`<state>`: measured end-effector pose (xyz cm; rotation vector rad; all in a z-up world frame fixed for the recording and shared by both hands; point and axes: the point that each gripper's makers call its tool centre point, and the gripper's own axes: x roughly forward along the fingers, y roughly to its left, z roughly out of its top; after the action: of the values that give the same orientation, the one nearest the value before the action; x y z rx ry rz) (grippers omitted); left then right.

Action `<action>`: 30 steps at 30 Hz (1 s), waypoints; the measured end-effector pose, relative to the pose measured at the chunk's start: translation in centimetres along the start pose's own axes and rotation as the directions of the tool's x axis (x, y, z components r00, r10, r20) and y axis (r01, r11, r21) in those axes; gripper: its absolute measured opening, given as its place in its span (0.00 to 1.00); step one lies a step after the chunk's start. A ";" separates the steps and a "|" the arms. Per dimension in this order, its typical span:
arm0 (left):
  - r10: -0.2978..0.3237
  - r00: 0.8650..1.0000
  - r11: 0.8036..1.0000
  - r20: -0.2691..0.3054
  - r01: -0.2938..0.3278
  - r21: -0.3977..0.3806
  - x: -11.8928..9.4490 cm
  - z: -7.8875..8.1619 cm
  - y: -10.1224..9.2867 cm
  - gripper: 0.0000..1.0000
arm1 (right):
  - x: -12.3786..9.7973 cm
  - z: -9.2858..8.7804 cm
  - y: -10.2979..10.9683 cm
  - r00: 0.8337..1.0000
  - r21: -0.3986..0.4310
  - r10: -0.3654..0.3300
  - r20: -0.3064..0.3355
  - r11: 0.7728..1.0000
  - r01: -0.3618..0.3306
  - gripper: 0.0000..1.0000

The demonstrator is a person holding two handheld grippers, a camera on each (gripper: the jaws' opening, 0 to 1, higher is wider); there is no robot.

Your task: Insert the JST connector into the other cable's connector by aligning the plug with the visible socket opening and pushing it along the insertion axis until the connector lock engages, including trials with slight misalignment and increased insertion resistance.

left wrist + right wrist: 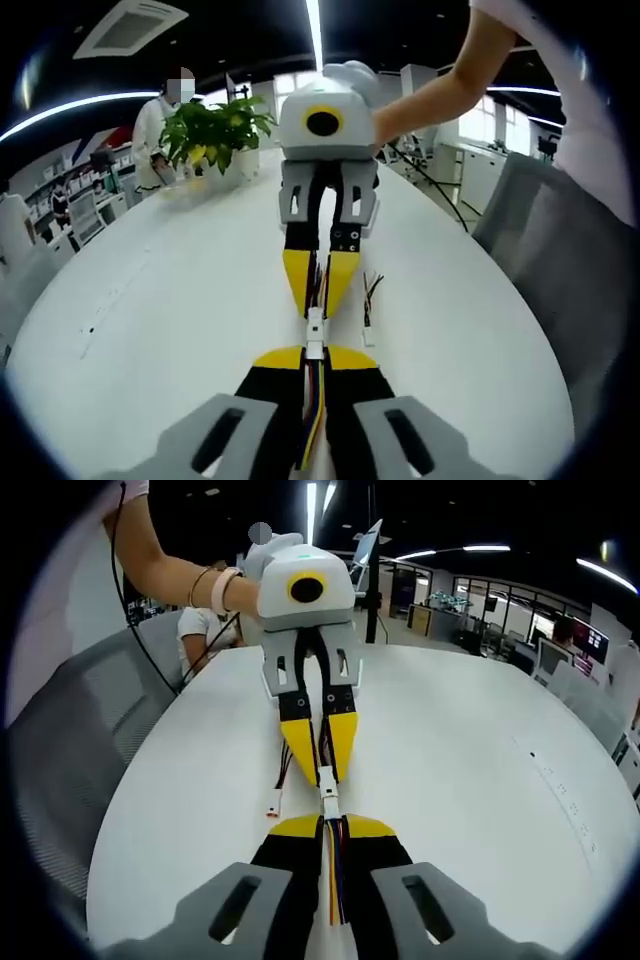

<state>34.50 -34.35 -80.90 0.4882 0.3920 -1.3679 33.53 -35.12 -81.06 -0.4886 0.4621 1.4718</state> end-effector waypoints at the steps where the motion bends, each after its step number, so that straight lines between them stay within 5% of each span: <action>1: -0.001 1.000 1.000 -0.002 0.001 0.002 0.0 0.0 0.0 0.00 | 0.0 0.0 0.0 1.000 -0.001 0.001 -0.002 1.000 -0.001 0.04; 30: -0.047 0.999 0.998 -0.016 0.047 0.043 -0.4 0.0 -0.8 0.00 | 0.0 0.3 0.5 0.999 0.076 0.033 0.031 0.996 -0.035 0.04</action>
<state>33.67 -34.16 -80.74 0.5277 0.3888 -1.4213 32.99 -34.94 -80.87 -0.3991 0.5035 1.4863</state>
